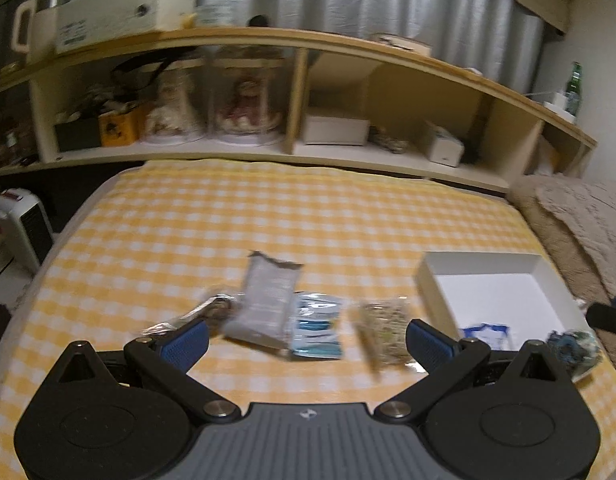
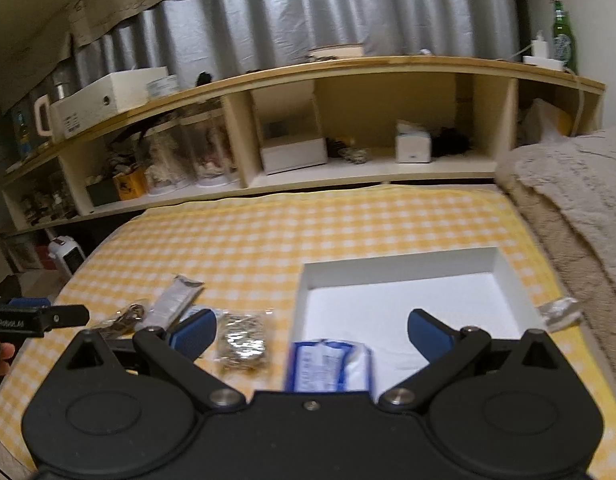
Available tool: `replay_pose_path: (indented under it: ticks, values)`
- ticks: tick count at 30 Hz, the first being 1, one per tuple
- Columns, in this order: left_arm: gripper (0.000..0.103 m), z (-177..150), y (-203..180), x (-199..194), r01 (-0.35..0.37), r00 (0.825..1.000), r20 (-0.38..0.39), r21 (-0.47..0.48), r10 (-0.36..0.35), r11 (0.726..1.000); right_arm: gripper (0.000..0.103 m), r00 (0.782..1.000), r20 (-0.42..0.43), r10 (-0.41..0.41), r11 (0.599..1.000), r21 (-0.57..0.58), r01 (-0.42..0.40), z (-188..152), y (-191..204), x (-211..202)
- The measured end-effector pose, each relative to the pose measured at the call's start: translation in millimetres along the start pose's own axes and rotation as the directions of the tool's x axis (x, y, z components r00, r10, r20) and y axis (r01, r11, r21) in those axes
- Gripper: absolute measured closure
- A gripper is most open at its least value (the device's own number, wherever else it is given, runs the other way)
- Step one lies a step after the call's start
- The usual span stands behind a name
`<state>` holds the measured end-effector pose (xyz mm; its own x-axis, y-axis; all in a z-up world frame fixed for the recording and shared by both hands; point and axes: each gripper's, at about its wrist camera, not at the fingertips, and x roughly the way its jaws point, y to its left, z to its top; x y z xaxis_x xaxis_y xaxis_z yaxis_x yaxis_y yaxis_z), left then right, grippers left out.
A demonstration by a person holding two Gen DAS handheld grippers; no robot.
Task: Organize soft objects
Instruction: 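Move the left tool to the bagged black cable while the right tool approaches the bagged beaded cord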
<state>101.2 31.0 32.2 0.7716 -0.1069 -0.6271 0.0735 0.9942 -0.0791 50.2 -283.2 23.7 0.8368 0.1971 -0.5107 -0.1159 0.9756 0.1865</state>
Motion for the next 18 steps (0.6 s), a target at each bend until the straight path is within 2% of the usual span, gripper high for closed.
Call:
replay_pose_path:
  ticks: [7,13,18]
  values:
    - [0.0,6,58,19,-0.084,0.996,-0.024,-0.084,0.082,0.993,0.0,0.999,-0.008,0.044,0.998,-0.044,-0.044,-5,40,33]
    - [0.0,14,97,43,-0.113,0.993,-0.04,-0.144,0.108,0.983,0.0,0.997,-0.01,0.076,0.997,0.003,-0.076,-12,58,65]
    - [0.0,22,112,68,-0.122,0.992,-0.045,-0.125,0.117,0.985,0.0,0.996,-0.036,0.082,0.997,0.008,-0.082,-17,63,96]
